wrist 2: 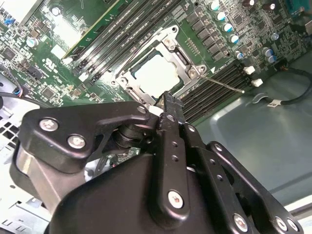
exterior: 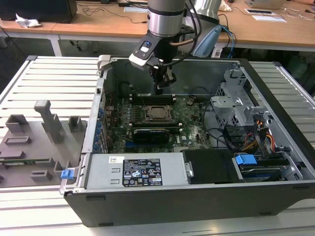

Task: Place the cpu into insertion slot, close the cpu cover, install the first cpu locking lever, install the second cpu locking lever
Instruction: 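Install the first cpu locking lever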

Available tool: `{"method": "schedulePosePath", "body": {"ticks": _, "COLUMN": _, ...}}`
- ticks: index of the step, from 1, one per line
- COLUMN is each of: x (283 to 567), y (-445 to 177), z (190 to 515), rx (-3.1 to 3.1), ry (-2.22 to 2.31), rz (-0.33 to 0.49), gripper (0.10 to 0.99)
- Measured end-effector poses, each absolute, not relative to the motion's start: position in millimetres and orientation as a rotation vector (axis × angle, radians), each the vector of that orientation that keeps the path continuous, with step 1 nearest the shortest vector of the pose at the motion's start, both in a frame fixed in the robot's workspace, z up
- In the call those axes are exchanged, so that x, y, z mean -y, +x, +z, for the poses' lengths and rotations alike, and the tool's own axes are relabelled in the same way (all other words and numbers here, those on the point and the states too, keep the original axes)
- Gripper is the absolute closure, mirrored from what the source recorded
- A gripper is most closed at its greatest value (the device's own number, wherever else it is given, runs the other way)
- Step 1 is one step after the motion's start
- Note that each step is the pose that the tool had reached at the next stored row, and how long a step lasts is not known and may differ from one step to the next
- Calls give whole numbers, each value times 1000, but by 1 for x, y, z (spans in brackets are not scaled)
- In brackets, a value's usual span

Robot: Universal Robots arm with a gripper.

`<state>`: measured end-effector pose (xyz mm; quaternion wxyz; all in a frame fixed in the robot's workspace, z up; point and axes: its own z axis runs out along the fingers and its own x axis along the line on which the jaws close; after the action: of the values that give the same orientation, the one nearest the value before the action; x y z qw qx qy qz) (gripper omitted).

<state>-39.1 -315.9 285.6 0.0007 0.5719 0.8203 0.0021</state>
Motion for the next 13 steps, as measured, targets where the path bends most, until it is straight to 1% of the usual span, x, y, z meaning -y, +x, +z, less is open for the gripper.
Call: {"method": "schedulePosePath", "body": {"ticks": 13, "x": 316, "y": -39, "z": 285, "rx": -2676, "ry": 1644, "rz": 7, "gripper": 980}}
